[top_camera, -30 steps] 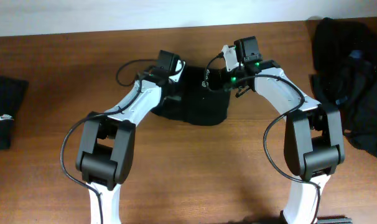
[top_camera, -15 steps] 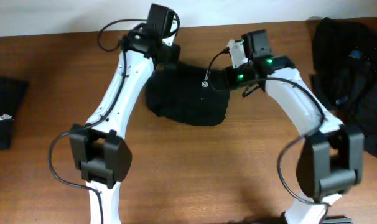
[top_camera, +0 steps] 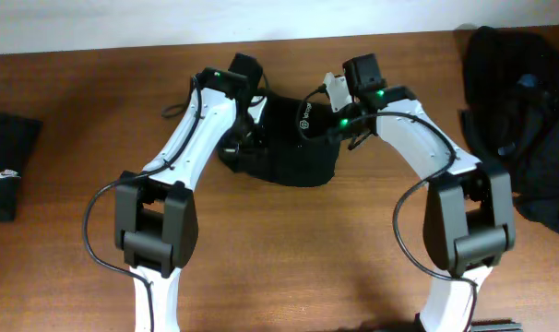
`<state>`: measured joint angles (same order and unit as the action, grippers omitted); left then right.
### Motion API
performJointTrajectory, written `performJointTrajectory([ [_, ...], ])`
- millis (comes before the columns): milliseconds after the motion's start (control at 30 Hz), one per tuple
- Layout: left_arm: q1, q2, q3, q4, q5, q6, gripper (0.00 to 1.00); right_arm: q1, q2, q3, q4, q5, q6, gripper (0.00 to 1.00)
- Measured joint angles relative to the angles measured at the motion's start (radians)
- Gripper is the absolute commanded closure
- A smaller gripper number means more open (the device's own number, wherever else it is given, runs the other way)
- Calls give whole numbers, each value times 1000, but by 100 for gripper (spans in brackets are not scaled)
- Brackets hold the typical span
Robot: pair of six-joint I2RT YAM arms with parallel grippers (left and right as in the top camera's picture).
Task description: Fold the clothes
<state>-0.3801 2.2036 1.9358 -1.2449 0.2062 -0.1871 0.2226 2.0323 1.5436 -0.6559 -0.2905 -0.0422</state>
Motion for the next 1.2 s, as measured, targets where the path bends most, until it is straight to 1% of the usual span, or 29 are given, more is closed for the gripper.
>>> performJointTrajectory([
  [133,0,0,-38,28,31,-2,100,2,31,0,37,-1,1,96],
  [200,0,0,-69,73,39,-2,100,2,51,0,51,0,1,96],
  [300,0,0,-114,183,37,-5,100,2,85,0,58,0,1,96],
  [433,0,0,-181,343,-8,-8,100,2,103,0,40,1,1,96],
  [600,-1,24,-248,497,-104,-7,100,2,103,0,-23,21,8,95],
  [800,-10,69,-244,646,-171,18,100,2,103,1,-137,52,16,95],
  [900,-11,80,-240,709,-198,52,99,2,103,2,-203,58,16,95],
  [967,-12,90,-225,714,-216,81,96,2,103,3,-254,65,16,95],
  [1067,-11,112,-184,714,-248,133,85,2,104,3,-300,64,17,94],
  [1133,-8,129,-148,711,-273,158,82,2,105,3,-322,53,22,94],
  [1200,-5,143,-111,708,-294,174,76,2,105,3,-340,34,38,95],
])
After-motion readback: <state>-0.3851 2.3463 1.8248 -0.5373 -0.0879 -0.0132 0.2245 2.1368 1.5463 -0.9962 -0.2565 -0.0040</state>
